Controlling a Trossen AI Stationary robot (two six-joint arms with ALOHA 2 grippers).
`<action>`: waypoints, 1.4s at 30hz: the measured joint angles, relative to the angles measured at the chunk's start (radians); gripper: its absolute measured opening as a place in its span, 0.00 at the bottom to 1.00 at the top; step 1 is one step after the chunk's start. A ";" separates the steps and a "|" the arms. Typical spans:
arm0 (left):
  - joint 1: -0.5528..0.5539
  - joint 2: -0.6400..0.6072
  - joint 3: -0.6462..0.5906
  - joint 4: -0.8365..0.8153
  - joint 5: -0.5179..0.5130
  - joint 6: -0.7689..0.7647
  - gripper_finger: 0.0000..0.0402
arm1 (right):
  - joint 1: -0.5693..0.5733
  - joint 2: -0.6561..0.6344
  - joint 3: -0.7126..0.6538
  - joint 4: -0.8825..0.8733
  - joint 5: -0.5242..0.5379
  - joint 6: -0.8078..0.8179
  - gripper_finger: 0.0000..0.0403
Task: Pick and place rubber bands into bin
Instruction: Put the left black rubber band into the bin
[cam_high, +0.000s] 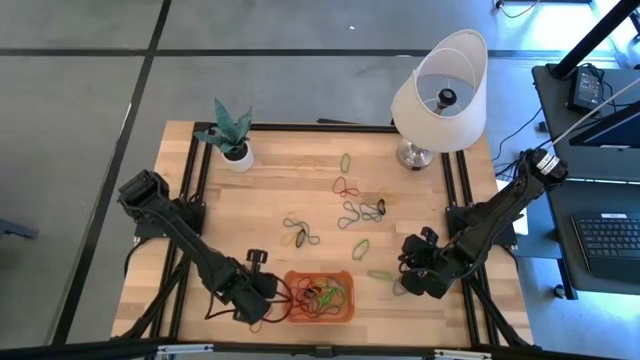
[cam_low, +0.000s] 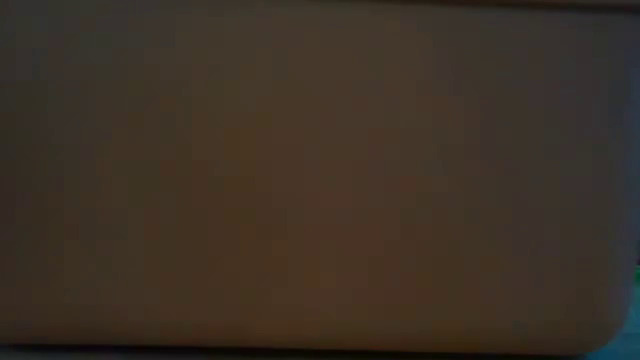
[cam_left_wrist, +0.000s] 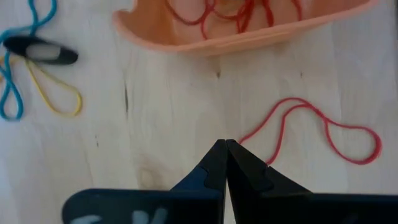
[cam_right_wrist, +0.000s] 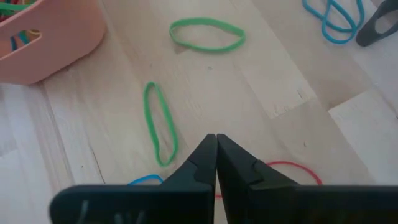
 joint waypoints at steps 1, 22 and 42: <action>0.000 0.000 -0.001 -0.005 -0.001 -0.022 0.02 | 0.000 0.000 0.000 0.000 0.000 0.000 0.04; 0.000 0.000 -0.026 -0.267 0.006 -1.158 0.36 | 0.000 0.000 0.000 0.000 0.000 0.000 0.04; 0.002 0.000 -0.138 -0.201 0.165 -1.492 0.40 | 0.000 0.000 0.000 -0.003 0.001 -0.011 0.04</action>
